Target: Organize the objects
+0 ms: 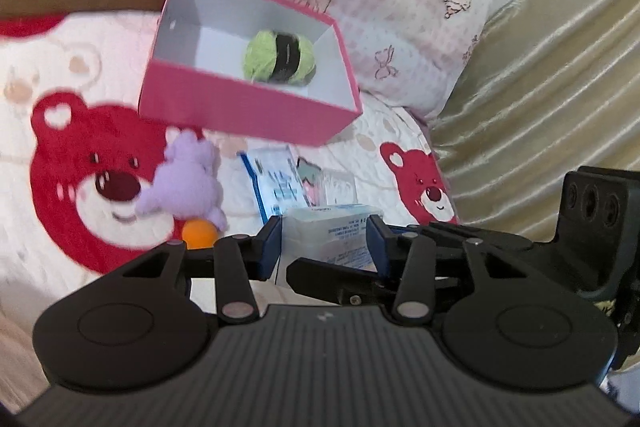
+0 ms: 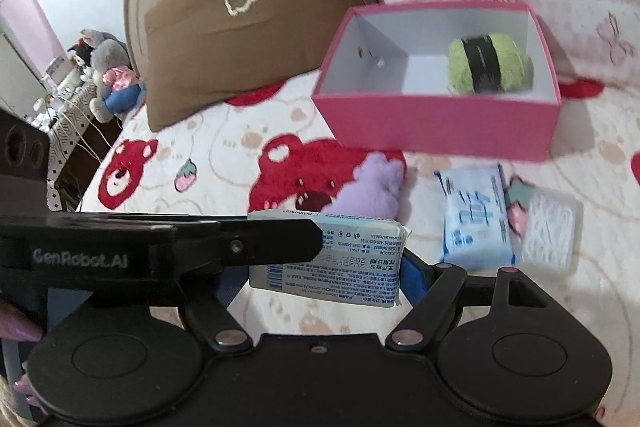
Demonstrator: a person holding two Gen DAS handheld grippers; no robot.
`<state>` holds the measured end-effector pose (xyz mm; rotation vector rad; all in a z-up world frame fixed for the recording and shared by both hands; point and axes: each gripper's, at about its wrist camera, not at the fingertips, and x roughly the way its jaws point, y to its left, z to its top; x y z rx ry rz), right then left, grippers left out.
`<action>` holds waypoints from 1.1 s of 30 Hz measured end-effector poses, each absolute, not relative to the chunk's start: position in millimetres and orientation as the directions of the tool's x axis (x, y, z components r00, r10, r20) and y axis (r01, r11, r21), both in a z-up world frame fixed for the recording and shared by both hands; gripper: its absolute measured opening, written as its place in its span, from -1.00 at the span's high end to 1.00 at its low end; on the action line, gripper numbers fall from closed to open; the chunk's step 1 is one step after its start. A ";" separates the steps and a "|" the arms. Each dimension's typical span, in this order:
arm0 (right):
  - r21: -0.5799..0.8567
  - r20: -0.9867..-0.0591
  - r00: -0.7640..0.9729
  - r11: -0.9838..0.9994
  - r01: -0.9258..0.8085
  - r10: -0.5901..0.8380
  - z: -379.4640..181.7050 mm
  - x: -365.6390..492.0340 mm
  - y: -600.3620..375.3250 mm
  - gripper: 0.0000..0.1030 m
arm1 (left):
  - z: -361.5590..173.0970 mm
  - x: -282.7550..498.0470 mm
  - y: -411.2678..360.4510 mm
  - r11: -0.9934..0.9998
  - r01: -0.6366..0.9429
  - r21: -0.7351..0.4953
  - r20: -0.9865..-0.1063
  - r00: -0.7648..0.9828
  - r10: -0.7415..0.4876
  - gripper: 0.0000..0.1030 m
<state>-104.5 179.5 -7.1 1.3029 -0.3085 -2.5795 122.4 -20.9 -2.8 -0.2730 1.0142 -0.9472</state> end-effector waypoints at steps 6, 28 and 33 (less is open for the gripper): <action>0.284 -0.731 -0.610 -0.949 0.136 -0.306 12.8 -115.7 177.2 -0.57 | 22.7 136.1 -25.0 0.585 0.573 -0.575 -0.594 0.199 -0.779 0.17; 0.238 -0.667 -0.693 -0.960 0.151 -0.274 68.0 -206.8 195.4 -0.56 | 68.8 233.7 -83.2 0.566 0.629 -0.534 -0.549 0.252 -0.797 0.17; 0.231 -0.688 -0.681 -0.965 0.124 -0.252 53.8 -247.4 206.3 -0.56 | 50.1 271.1 -108.9 0.580 0.602 -0.550 -0.577 0.228 -0.784 0.16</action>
